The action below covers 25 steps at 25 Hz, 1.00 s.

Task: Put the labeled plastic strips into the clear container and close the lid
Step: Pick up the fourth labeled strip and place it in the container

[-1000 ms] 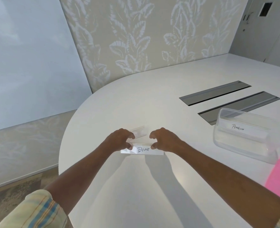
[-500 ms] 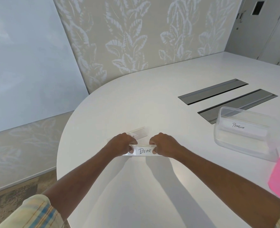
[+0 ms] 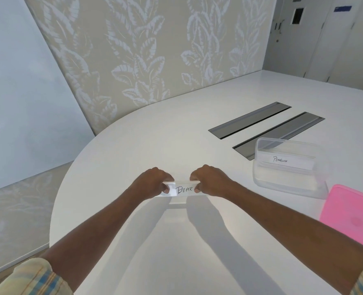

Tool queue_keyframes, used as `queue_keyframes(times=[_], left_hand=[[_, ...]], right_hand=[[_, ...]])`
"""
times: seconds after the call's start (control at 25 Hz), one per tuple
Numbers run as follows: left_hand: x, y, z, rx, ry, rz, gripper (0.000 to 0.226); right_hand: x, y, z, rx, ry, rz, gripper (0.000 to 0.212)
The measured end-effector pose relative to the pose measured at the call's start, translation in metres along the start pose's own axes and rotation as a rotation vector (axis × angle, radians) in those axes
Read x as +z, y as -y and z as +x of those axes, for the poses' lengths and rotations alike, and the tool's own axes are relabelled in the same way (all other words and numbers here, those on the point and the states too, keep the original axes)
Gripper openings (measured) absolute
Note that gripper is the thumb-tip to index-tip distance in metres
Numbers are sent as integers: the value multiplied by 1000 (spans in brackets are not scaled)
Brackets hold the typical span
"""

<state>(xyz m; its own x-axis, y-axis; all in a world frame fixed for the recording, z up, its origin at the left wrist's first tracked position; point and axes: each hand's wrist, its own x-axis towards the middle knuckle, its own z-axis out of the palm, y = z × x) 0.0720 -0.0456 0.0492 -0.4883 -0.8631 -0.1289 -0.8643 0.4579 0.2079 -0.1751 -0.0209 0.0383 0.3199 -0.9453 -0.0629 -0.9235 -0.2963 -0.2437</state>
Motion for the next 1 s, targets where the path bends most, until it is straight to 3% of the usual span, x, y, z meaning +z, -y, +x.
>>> queue_keyframes(times=[0.44, 0.68, 1.0], left_hand=[[-40, -123, 85, 150, -126, 126, 46], [-67, -210, 143, 254, -159, 210, 46], [-60, -298, 213, 323, -158, 290, 43]], right_hand=[[-76, -112, -53, 162, -179, -14, 21], [-115, -188, -83, 265, -284, 65, 31], [-126, -281, -105, 409, -309, 161, 30]])
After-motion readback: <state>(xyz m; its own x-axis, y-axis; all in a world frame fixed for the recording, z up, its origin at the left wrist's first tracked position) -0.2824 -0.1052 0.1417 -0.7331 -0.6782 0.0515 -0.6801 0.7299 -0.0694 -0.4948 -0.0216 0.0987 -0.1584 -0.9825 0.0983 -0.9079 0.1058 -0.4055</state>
